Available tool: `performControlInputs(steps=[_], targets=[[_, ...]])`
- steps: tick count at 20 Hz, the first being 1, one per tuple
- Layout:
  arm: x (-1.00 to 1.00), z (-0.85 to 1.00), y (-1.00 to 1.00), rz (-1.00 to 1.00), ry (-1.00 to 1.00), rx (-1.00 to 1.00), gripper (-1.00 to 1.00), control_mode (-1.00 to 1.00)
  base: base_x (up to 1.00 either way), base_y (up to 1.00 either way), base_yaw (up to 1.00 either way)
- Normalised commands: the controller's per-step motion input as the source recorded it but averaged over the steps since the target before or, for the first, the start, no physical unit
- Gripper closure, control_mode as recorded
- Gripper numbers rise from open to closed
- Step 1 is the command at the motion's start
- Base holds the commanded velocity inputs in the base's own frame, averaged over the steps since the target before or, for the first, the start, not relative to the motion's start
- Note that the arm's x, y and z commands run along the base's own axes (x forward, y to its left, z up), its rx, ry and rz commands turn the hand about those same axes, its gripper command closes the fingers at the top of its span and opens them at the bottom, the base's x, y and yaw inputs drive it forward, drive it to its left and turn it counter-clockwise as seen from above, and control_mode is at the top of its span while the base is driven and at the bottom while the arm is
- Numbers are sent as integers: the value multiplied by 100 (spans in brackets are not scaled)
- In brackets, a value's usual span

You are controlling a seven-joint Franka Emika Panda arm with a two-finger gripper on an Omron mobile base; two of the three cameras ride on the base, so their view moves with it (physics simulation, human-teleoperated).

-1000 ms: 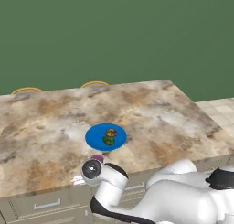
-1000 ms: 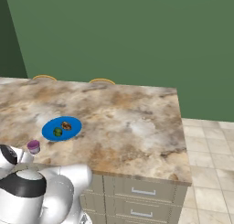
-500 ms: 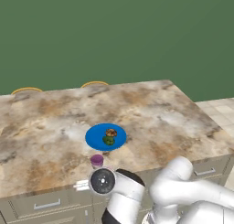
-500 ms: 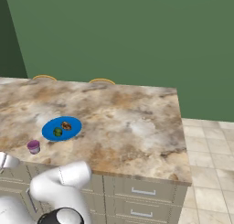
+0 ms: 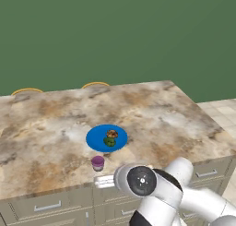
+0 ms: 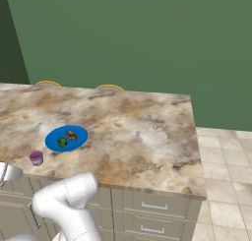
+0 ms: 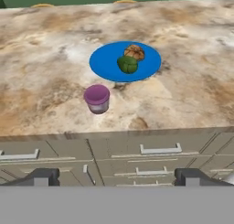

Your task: Pick the avocado and bread from the counter and place them on the plate. Then pick the jam from the cabinet and place it next to the plate. Lastly close the cabinet door.

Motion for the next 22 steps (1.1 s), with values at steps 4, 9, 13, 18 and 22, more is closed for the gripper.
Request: performControlInputs(steps=[4,9,13,18,22], targets=[[-3,47,-36,0,1,6,-100,-100,0,0,0],[-14,52,-43,0,0,11,-100,-100,0,0,0],[-21,46,-54,0,0,14,-100,-100,0,0,0],[-20,33,-66,0,3,15,-100,-100,0,0,0],[-12,16,-63,0,7,13,-100,-100,0,0,0]])
